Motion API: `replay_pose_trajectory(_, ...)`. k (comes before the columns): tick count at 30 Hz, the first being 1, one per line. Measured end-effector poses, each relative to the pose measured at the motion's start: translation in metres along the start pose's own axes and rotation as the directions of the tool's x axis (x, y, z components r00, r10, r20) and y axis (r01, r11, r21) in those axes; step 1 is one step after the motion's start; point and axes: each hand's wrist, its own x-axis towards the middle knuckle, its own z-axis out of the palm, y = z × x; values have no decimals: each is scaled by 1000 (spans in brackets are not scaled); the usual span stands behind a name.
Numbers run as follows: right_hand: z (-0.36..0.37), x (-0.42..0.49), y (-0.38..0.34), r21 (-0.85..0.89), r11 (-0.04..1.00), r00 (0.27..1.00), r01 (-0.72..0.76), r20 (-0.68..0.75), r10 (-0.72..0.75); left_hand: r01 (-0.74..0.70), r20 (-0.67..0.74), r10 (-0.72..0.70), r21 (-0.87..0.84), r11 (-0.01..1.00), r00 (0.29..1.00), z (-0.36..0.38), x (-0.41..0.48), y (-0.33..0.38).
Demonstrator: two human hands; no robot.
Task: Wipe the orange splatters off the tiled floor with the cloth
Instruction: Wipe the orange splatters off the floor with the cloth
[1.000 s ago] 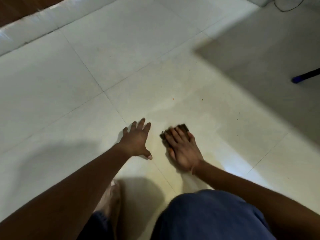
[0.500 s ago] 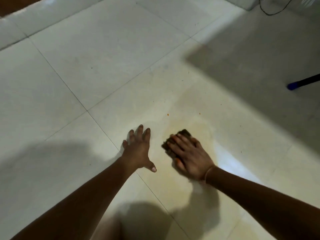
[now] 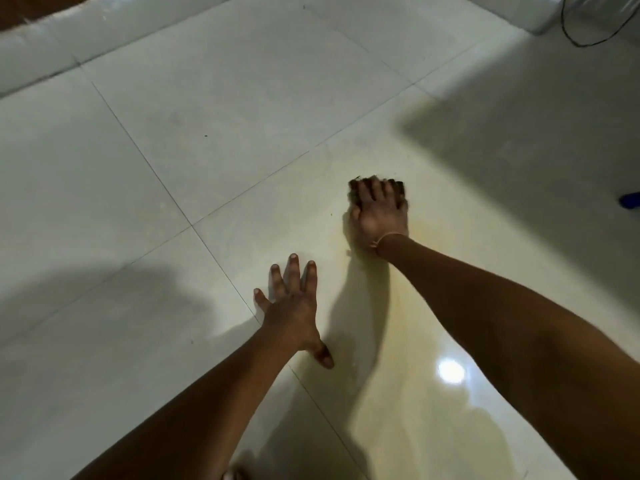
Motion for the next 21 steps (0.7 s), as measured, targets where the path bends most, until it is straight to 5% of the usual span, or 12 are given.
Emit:
replay_pose_trajectory(1, 4, -4, -18, -20, 988, 988, 156, -9, -156, 4, 3, -4, 1, 1000, 1000, 0, 0, 0)
replay_pose_trajectory(3, 21, -21, -24, -85, 831, 834, 551, 103, -542, 5, 18, -5, 16, 1000, 1000, -2, 0, 1)
replay_pose_trajectory(4, 17, -17, -12, -86, 777, 780, 624, 116, -614, 8, 27, -9, 28, 1000, 1000, -4, 1, 2)
replay_pose_trajectory(5, 11, -1, 5, -76, 811, 814, 580, 59, -577, 13, 37, -15, 43, 999, 999, -6, 1, 4)
replay_pose_trajectory(7, -5, 28, 31, 33, 992, 990, 125, -77, -122, 36, 41, -40, 92, 995, 998, -9, 3, 8)
replay_pose_trajectory(8, -9, 33, 38, 59, 996, 997, -62, -48, 65, 46, 38, -51, 128, 991, 998, -11, 5, 10)
replay_pose_trajectory(9, -9, 32, 37, 21, 996, 996, -83, -27, 83, 54, 40, -61, 159, 986, 997, -11, 7, 12)
replay_pose_trajectory(12, -5, 9, 36, -27, 942, 941, 335, 66, -333, 92, 6, -95, 204, 975, 995, -11, 11, 21)
replay_pose_trajectory(13, -10, 14, 40, -28, 932, 930, 362, 72, -359, 106, 0, -108, 208, 972, 994, -12, 13, 23)
replay_pose_trajectory(16, -10, 31, 42, 53, 995, 995, -83, -44, 85, 137, 33, -147, 200, 970, 989, -12, 18, 29)
replay_pose_trajectory(20, -1, -8, 44, -36, 961, 962, 274, 30, -273, 124, 94, -148, 227, 966, 985, -15, 17, 32)
replay_pose_trajectory(21, -5, -11, 54, -25, 970, 970, 243, 25, -243, 121, 96, -146, 229, 966, 985, -16, 15, 31)
